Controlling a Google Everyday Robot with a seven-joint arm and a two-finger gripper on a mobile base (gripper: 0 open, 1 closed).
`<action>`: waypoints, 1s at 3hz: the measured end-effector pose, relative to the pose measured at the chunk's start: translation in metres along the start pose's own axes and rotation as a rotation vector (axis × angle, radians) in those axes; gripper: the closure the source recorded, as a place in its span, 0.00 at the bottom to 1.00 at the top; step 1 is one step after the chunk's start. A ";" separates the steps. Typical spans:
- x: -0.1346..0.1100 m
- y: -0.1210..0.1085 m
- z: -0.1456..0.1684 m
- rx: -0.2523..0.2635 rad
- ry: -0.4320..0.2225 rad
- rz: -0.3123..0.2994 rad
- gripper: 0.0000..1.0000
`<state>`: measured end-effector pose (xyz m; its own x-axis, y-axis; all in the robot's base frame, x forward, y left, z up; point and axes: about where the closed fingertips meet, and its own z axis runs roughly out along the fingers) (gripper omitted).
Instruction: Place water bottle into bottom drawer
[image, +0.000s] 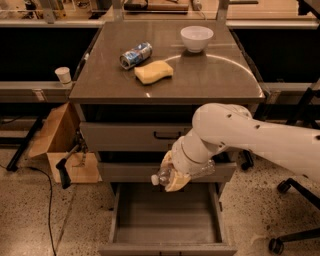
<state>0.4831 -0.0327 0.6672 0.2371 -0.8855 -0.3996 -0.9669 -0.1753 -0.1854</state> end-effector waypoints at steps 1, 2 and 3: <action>0.000 0.000 0.001 -0.003 0.002 -0.001 1.00; -0.002 0.001 -0.004 0.017 0.005 -0.002 1.00; 0.000 0.004 0.004 0.043 0.002 0.008 1.00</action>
Offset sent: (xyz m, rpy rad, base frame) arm -0.0027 -0.0022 0.0124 0.0021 -0.0516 -0.0221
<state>0.4792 -0.0316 0.6630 0.2291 -0.8876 -0.3997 -0.9638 -0.1494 -0.2208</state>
